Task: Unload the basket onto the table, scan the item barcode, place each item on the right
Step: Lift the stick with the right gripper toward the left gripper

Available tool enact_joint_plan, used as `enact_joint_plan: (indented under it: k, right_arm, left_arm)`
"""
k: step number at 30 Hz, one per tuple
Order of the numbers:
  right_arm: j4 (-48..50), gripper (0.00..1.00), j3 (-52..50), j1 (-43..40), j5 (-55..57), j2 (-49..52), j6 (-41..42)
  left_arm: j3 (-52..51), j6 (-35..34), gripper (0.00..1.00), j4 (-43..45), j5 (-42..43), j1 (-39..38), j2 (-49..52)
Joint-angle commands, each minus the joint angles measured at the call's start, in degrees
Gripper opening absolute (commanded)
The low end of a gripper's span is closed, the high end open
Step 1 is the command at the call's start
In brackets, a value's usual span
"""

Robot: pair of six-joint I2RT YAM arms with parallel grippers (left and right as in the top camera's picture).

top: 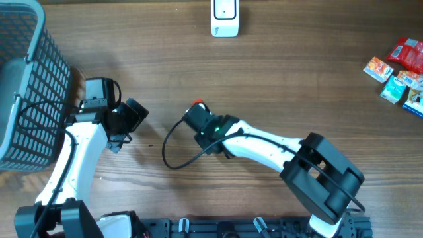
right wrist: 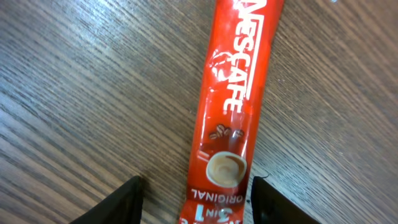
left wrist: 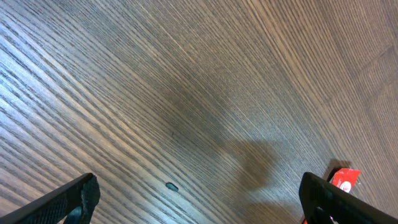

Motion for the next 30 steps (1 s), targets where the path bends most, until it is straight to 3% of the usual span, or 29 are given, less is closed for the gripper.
enact_joint_plan:
  k: [1, 5, 8, 10, 11, 18, 22, 25, 27, 30]
  right_arm:
    - [-0.2, 0.54, -1.4, -4.1, -6.1, 2.8, 0.4]
    - [-0.4, 0.49, -1.4, -5.9, -7.9, 4.5, 0.4]
    - [-0.8, 0.31, -1.3, -6.0, -7.9, 4.7, 0.6]
    - [-1.1, 0.1, -1.2, -6.0, -8.1, 4.7, 1.0]
    - [-1.4, 0.04, -1.1, -6.1, -8.1, 4.7, 1.5]
    - [-7.7, 0.04, 4.5, -6.4, -12.2, 3.9, 2.4]
    - [-13.0, 0.04, 9.1, -7.8, -22.4, 2.4, 1.7]
    - [-14.5, 0.04, 10.9, -10.9, -44.8, 2.3, -1.1]
    - [-13.8, 0.04, 10.8, -13.1, -58.4, 2.5, -2.5]
    - [-12.4, 0.04, 10.8, -16.4, -70.6, 2.5, -2.2]
  left_arm:
    - [0.0, -0.7, 1.0, 0.0, -1.0, 0.3, -0.9]
    - [0.0, -0.7, 1.0, 0.0, -1.0, 0.3, -0.9]
    - [0.0, -0.7, 1.0, 0.0, -1.0, 0.3, -0.9]
    - [0.0, -0.7, 1.0, 0.0, -1.0, 0.3, -0.9]
    - [0.0, -0.7, 1.0, 0.0, -1.0, 0.3, -0.9]
    - [0.0, -0.7, 1.0, 0.0, -1.0, 0.3, -0.9]
    - [0.0, -0.7, 1.0, 0.0, -0.4, 0.3, -0.9]
    - [0.0, 0.7, 0.96, 0.6, 3.2, 0.2, -0.9]
    - [-0.1, 5.2, 0.96, 2.1, 8.8, 0.1, -0.7]
    - [-0.1, 9.0, 0.96, 3.5, 16.7, 0.1, -0.4]
